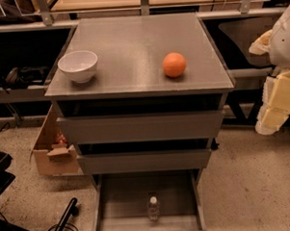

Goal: Pick water bottle from bottom drawer and place on counter

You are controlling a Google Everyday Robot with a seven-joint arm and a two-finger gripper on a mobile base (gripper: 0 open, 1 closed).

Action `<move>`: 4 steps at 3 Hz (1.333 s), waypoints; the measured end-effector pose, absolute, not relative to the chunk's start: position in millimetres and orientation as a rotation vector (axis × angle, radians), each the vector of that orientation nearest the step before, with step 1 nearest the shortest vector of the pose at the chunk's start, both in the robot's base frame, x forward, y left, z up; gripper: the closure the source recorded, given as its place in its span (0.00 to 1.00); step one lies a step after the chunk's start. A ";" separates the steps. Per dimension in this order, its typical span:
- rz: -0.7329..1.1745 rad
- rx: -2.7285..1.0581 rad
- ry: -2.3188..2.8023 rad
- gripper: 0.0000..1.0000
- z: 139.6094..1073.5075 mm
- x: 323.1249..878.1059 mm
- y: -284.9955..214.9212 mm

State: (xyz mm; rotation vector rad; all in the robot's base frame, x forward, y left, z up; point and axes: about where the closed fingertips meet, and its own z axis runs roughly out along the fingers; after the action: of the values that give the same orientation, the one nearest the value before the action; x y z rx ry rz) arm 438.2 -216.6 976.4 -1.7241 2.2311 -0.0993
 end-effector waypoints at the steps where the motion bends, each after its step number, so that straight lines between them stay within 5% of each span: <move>1: -0.099 -1.724 2.231 0.00 976.5 438.2 -216.6; 4: 0.137 -1.511 2.135 0.00 886.4 392.1 -232.6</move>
Offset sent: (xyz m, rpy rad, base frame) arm -0.0053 -0.0182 -0.0297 0.1274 -0.0026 -0.1111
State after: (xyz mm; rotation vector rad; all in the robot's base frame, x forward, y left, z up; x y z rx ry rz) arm 392.1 -232.6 886.4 -1.5111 2.1351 0.1369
